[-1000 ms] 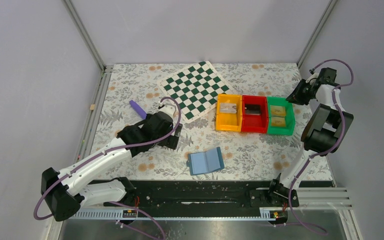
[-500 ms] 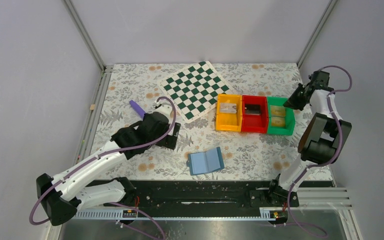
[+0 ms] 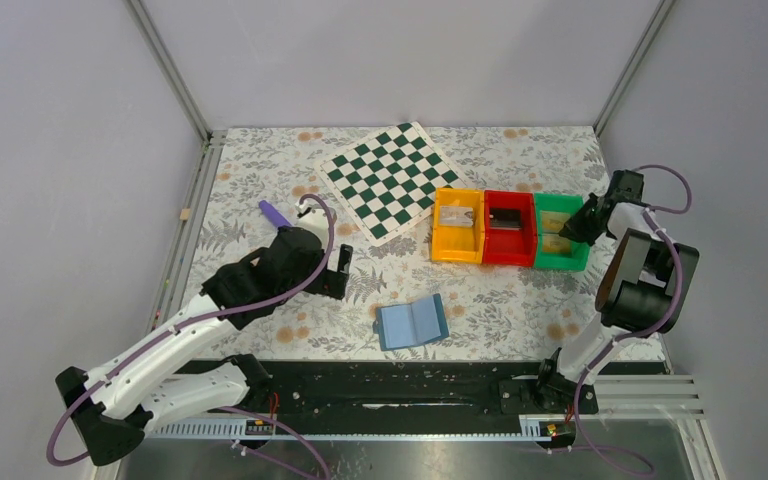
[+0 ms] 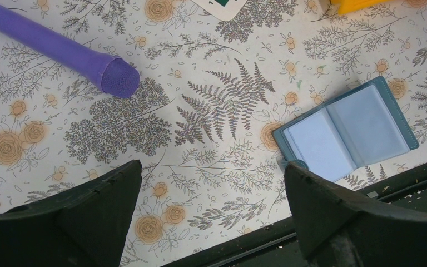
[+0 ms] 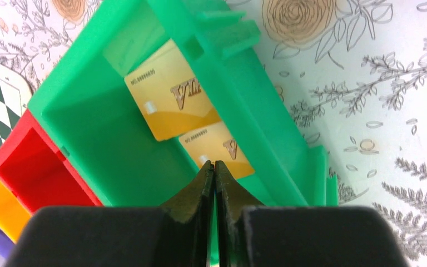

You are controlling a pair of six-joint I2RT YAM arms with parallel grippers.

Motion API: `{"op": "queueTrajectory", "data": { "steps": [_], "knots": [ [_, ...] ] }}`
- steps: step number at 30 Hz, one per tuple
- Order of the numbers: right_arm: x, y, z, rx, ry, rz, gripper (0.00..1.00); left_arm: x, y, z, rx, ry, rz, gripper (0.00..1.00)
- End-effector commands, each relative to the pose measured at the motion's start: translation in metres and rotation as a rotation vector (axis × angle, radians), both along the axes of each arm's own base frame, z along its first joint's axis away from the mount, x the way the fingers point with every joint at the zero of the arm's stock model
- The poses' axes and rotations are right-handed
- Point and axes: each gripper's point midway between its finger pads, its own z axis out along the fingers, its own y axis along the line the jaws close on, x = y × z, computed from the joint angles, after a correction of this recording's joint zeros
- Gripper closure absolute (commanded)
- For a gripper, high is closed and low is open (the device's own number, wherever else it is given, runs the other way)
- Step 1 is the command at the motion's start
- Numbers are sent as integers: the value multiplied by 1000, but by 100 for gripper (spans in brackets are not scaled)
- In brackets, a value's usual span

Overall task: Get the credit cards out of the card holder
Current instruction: Place the credit card in the storage box, then remove the credit card from the card holder.

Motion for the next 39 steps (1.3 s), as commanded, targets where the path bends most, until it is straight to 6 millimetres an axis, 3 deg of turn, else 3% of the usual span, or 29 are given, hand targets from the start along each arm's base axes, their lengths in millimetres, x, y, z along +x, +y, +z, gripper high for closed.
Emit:
{"op": "queueTrajectory", "data": {
  "steps": [1, 13, 28, 33, 39],
  "knots": [
    [21, -12, -1, -34, -49, -30, 91, 6, -2, 8, -21, -41, -1, 1],
    [30, -14, -16, -68, -5, -12, 91, 10, -2, 2, 5, -29, 11, 1],
    [39, -6, -18, -151, 13, 41, 91, 9, -1, 2, 9, -33, 13, 1],
    [41, -1, -2, -145, -23, 54, 90, 9, 0, 4, 2, -39, 15, 1],
    [29, 5, 46, -172, -63, 90, 89, 7, -3, 7, -19, -38, 9, 1]
  ]
}}
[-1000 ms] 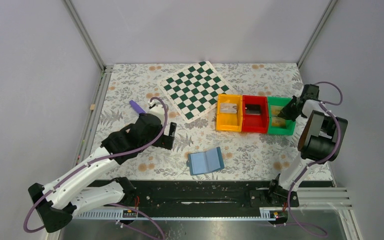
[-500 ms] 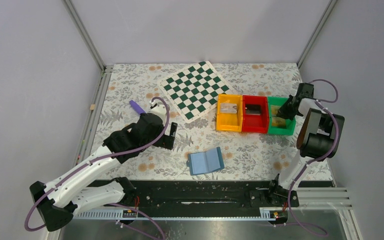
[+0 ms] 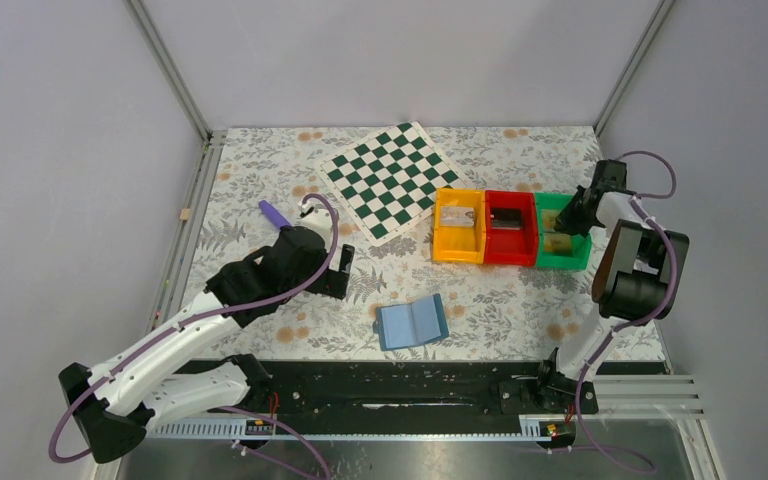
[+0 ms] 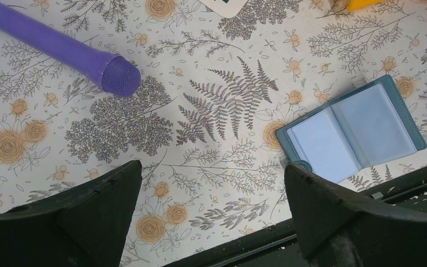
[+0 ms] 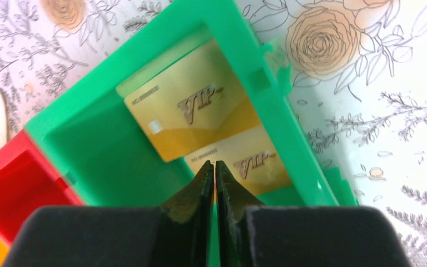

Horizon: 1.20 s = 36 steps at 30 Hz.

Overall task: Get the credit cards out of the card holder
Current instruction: Remove the credit card from the card holder.

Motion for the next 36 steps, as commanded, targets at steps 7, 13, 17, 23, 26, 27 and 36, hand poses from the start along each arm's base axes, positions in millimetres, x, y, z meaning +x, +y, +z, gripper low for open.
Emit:
{"op": "queueTrajectory", "data": {
  "steps": [7, 13, 17, 23, 26, 27, 36],
  "knots": [
    [-30, 56, 114, -9, -203, 127, 86, -4, -18, 11, -148, 28, 16, 1],
    [-74, 159, 147, 92, -358, 343, 75, -24, -59, 1, -317, 185, -71, 4],
    [-118, 228, 153, 197, -429, 505, 72, -30, -76, -22, -386, 272, -72, 7],
    [-197, 326, 125, 386, -389, 758, 72, -41, -93, -62, -497, 385, -46, 12],
    [-224, 359, 104, 435, -330, 848, 73, -46, -104, -70, -548, 426, -70, 14],
    [-229, 367, 98, 453, -315, 866, 75, -48, -107, -71, -570, 430, -81, 15],
    [-227, 339, 11, 227, -209, 799, 79, -64, -146, -75, -582, 467, -151, 23]
  ]
}}
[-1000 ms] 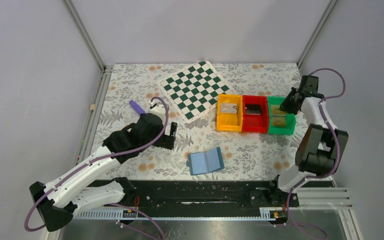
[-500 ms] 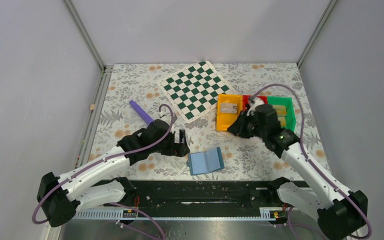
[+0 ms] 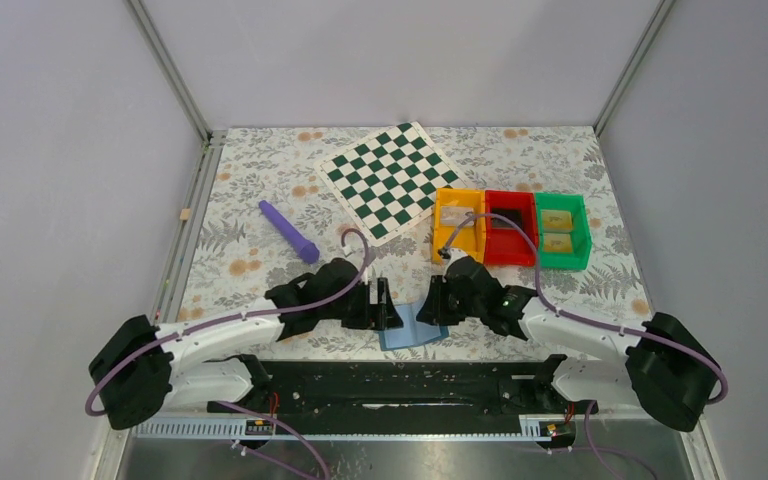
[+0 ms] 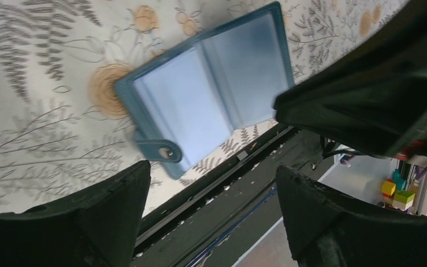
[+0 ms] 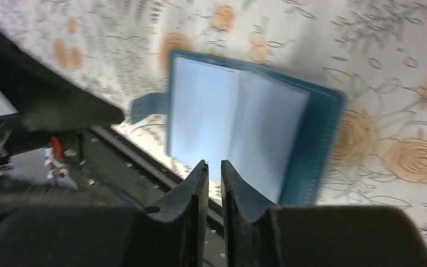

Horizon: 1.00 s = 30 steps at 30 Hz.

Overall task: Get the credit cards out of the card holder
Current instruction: Remove the credit card from the card holder.

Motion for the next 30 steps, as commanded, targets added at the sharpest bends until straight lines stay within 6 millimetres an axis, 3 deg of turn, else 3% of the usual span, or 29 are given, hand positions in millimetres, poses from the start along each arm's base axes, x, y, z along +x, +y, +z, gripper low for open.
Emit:
{"op": "queueTrajectory", "data": {
  "steps": [1, 4, 8, 18, 22, 26, 30],
  "knots": [
    [11, -20, -33, -102, -36, -91, 79, 1, -36, 22, -89, -32, -29, 25],
    [7, -40, -53, -167, -14, -151, 81, 3, -41, 17, -95, -20, -2, 35],
    [5, -57, -62, -209, -31, -187, 82, 9, -37, 9, -80, -23, 52, 42],
    [-5, -61, -77, -200, 7, -189, 82, 22, -4, -24, 120, -62, 139, 60],
    [-5, -59, -74, -186, 2, -185, 82, 22, -1, -33, 135, -59, 147, 61],
    [-6, -55, -69, -159, -1, -173, 80, 22, -10, -35, 90, -69, 127, 53],
    [-3, -44, -47, -94, -37, -141, 76, 22, -11, -39, 88, -67, 123, 53]
  ]
}}
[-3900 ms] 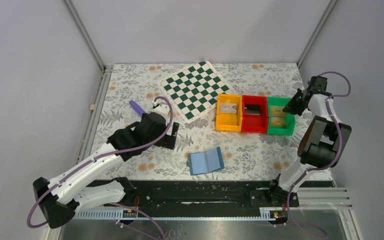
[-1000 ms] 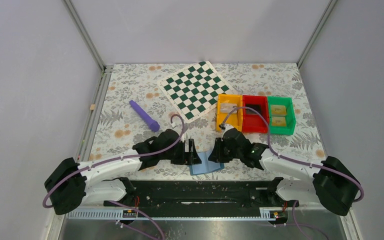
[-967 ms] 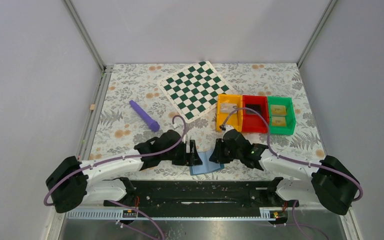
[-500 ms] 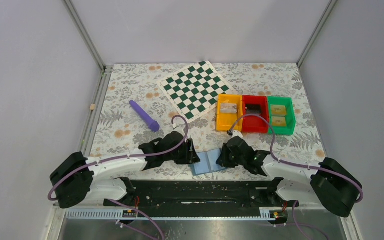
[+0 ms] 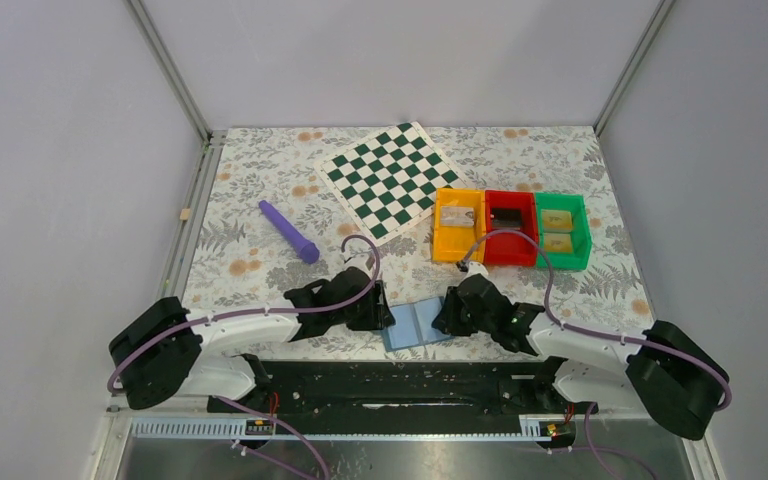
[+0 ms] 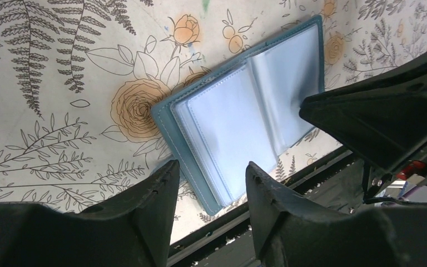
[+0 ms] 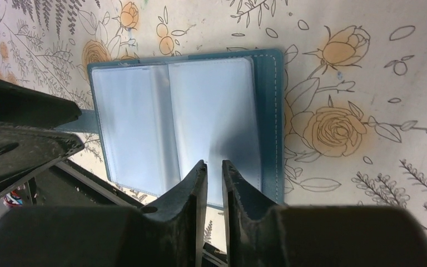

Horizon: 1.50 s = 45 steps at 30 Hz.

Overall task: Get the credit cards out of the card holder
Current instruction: Remove the credit card from the card holder.

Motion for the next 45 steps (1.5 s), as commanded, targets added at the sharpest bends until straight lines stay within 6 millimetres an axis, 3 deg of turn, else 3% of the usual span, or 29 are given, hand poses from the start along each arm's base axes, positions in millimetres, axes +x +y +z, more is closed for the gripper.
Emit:
{"op": "queueTrajectory", "data": {
  "steps": [1, 8, 15, 21, 24, 28, 35, 45],
  "knots": [
    [-3, 1, 15, 24, -29, 32, 76, 8, -9, 5, -40, -45, -3, 54],
    [-1, 24, 61, 158, -87, 88, 73, 5, -6, 4, -50, -43, 2, 55],
    [-4, 48, 64, 143, -74, 153, 64, 4, -8, 8, -88, -39, 13, 55],
    [2, 45, 30, -5, -53, 155, 58, 1, -5, 10, -109, -36, 26, 55],
    [7, 28, 5, -112, -40, 94, 60, -1, -4, 11, -123, -36, 30, 56],
    [0, 10, -19, -161, -4, 50, 70, -4, -3, 10, -143, -31, 29, 56],
    [-17, 8, -35, -84, 59, 26, 85, 1, -4, 14, -132, -83, -2, 51],
    [-22, 8, -43, -44, 76, 16, 87, 5, -12, 2, -143, -71, 3, 54]
  ]
}}
